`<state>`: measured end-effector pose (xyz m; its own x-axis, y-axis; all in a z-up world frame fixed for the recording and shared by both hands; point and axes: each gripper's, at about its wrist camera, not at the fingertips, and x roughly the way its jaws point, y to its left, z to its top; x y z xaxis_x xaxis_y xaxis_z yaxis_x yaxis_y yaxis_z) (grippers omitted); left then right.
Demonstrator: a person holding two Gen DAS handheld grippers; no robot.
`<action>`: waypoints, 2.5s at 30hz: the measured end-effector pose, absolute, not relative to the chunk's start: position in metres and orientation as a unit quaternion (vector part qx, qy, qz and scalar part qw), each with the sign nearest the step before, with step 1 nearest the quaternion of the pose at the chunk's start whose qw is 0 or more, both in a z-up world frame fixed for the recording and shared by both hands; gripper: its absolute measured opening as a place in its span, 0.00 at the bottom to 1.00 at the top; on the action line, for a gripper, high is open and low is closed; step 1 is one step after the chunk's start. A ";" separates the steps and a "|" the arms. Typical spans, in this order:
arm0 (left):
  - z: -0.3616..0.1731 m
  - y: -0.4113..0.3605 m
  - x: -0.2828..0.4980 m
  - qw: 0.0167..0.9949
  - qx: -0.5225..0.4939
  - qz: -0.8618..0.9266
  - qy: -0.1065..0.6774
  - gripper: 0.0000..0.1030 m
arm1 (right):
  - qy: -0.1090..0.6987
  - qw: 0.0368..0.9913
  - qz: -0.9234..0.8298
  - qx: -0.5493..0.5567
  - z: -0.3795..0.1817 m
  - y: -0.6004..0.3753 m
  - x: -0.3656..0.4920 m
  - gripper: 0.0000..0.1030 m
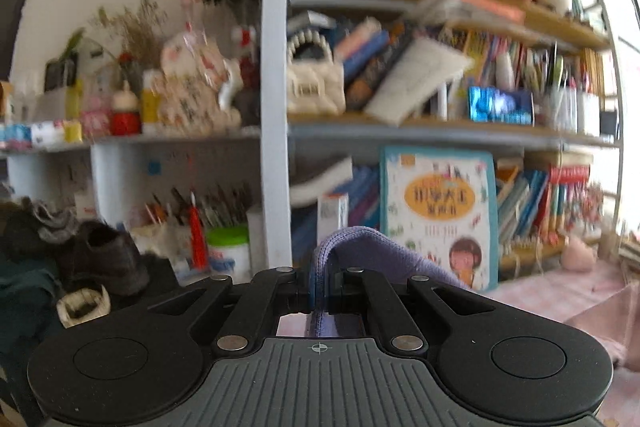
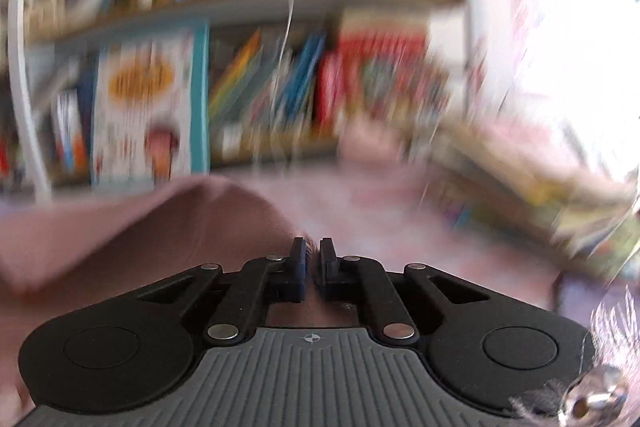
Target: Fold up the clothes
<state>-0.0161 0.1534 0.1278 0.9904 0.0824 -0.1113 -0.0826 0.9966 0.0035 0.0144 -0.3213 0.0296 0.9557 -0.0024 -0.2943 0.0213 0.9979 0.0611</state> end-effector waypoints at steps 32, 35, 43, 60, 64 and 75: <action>0.130 0.212 0.040 0.989 -0.086 0.084 0.084 0.04 | 0.262 0.886 0.363 -0.125 0.012 -0.201 -0.033 0.58; 0.129 0.212 0.047 0.988 -0.090 0.085 0.088 0.04 | 0.279 0.848 0.424 -0.155 -0.001 -0.184 -0.053 0.65; 0.128 0.217 0.049 0.987 -0.095 0.089 0.099 0.04 | 0.335 0.797 0.462 -0.199 -0.028 -0.168 -0.078 0.70; 0.132 0.231 0.007 0.986 -0.112 0.096 0.079 0.04 | 0.180 0.967 0.164 -0.067 0.024 -0.244 -0.036 0.00; 0.139 0.221 -0.012 0.991 -0.099 0.075 0.056 0.04 | 0.135 0.978 0.155 -0.019 0.051 -0.276 -0.040 0.00; 0.131 0.225 -0.005 0.989 -0.092 0.084 0.084 0.04 | 0.285 0.900 0.314 -0.107 0.003 -0.227 -0.033 0.58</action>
